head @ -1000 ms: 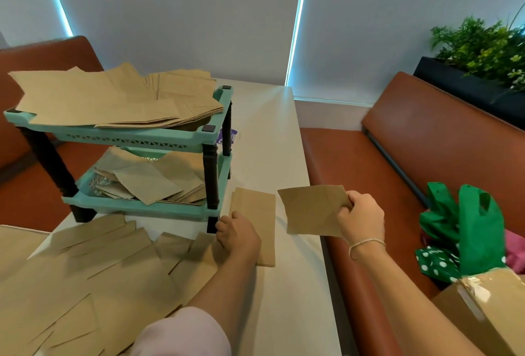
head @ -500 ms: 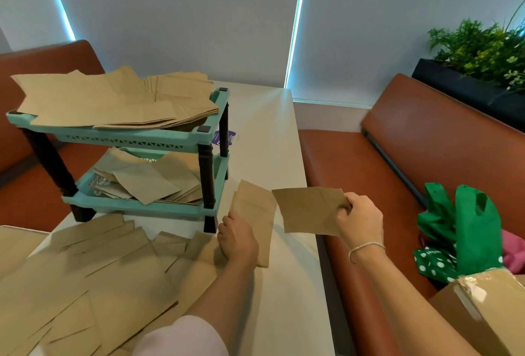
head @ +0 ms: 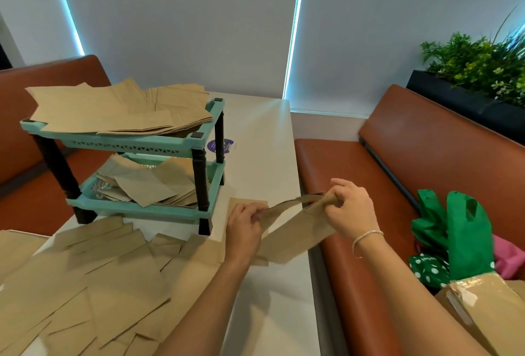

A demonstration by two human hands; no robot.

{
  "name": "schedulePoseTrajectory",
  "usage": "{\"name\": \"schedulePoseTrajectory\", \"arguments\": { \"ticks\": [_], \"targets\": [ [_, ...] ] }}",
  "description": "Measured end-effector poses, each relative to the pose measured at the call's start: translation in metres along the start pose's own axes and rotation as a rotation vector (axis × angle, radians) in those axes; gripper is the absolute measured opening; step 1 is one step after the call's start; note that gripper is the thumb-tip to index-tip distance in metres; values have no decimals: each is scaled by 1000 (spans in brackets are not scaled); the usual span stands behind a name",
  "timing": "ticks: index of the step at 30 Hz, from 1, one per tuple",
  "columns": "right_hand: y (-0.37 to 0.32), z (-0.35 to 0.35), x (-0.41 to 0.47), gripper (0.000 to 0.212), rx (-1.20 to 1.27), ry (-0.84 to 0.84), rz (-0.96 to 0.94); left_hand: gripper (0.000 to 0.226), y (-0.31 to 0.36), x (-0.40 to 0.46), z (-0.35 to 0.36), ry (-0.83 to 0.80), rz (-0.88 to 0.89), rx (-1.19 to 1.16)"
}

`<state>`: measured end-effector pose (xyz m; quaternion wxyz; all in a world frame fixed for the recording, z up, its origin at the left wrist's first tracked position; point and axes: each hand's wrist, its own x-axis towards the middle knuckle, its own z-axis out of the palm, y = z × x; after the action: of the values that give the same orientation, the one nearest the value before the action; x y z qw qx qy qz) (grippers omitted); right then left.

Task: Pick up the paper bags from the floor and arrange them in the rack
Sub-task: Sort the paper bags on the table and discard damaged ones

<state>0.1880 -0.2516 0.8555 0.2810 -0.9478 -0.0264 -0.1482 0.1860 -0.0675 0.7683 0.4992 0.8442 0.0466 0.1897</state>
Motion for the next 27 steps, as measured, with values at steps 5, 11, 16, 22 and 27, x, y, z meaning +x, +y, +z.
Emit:
{"name": "schedulePoseTrajectory", "arguments": {
  "ticks": [5,11,16,22,27],
  "targets": [
    [-1,7,-9,19,104,106,-62,25,0,-10,-7,-40,-57,-59],
    [-8,12,-20,19,233,304,-155,23,2,-20,-10,-95,-129,-162],
    [-9,13,-26,18,225,375,-172,20,3,-24,-12,-135,-191,-223],
    [0,7,-23,30,109,113,-45,19,3,-29,-15,-168,-188,-262],
    [16,-7,-19,13,-50,12,-101,18,3,-35,-13,-237,-196,-274]
  ]
}}
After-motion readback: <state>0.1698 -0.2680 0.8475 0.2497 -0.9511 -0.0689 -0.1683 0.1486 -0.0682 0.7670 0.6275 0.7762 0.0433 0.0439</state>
